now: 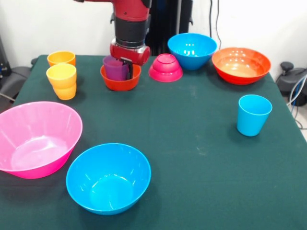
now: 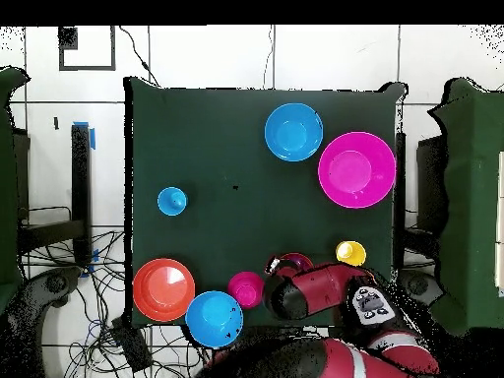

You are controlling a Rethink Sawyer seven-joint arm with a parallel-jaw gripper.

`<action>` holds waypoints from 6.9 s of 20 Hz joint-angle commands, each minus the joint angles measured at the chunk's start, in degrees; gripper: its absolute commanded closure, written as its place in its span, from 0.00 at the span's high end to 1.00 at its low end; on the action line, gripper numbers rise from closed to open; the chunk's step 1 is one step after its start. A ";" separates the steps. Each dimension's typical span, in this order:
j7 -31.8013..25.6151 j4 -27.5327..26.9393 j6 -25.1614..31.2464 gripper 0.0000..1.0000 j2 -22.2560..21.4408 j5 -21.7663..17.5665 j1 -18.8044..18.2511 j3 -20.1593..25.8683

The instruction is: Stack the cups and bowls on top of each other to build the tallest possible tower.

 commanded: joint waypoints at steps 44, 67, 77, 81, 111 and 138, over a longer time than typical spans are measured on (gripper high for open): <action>2.32 -16.00 0.73 0.00 11.60 -2.50 8.44 1.11; 1.09 -15.73 -1.66 1.00 12.23 0.59 10.18 -1.11; -0.56 -9.43 0.09 1.00 4.58 1.39 8.74 1.02; -1.51 -2.68 1.13 1.00 -3.80 1.75 7.15 3.05; -6.68 16.58 12.22 1.00 -28.30 9.20 -6.77 22.35; 0.23 10.51 4.67 1.00 -18.89 3.11 0.13 14.11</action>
